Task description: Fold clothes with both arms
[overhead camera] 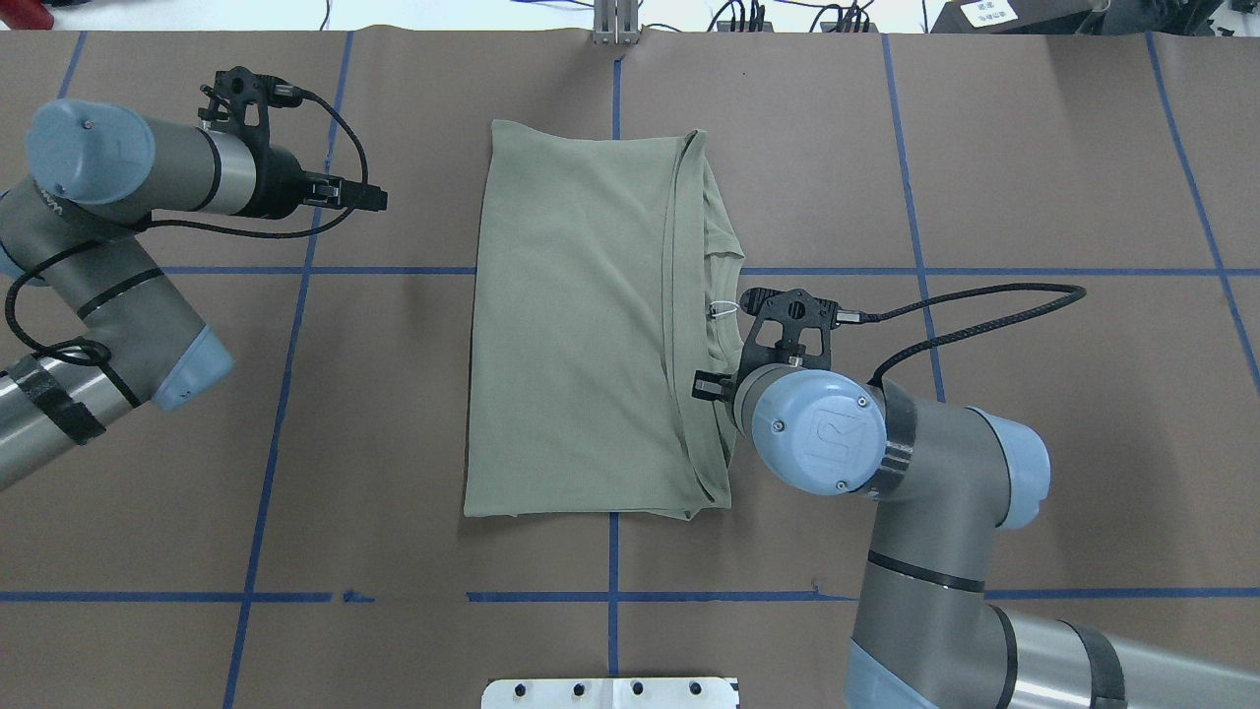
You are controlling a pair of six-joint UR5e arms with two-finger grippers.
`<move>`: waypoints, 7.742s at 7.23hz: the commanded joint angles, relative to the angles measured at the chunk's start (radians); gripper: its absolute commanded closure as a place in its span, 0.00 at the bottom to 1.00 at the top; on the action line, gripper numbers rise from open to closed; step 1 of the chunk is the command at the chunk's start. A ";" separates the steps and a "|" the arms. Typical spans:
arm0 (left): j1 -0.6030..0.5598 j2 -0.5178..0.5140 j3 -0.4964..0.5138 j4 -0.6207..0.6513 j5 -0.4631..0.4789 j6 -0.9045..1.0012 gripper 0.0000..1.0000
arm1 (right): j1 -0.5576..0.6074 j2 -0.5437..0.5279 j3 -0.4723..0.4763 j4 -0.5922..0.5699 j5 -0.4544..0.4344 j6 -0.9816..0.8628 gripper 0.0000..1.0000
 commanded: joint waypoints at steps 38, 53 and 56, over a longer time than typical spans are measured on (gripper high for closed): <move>0.035 0.000 0.009 -0.002 0.003 -0.011 0.00 | 0.201 0.254 -0.437 0.164 0.223 -0.458 0.62; 0.075 -0.005 -0.062 0.000 0.006 -0.029 0.00 | 0.209 0.053 -0.134 0.162 0.252 -0.333 0.00; 0.218 0.049 -0.246 0.006 0.046 -0.321 0.00 | 0.157 -0.120 0.105 0.173 0.260 -0.088 0.00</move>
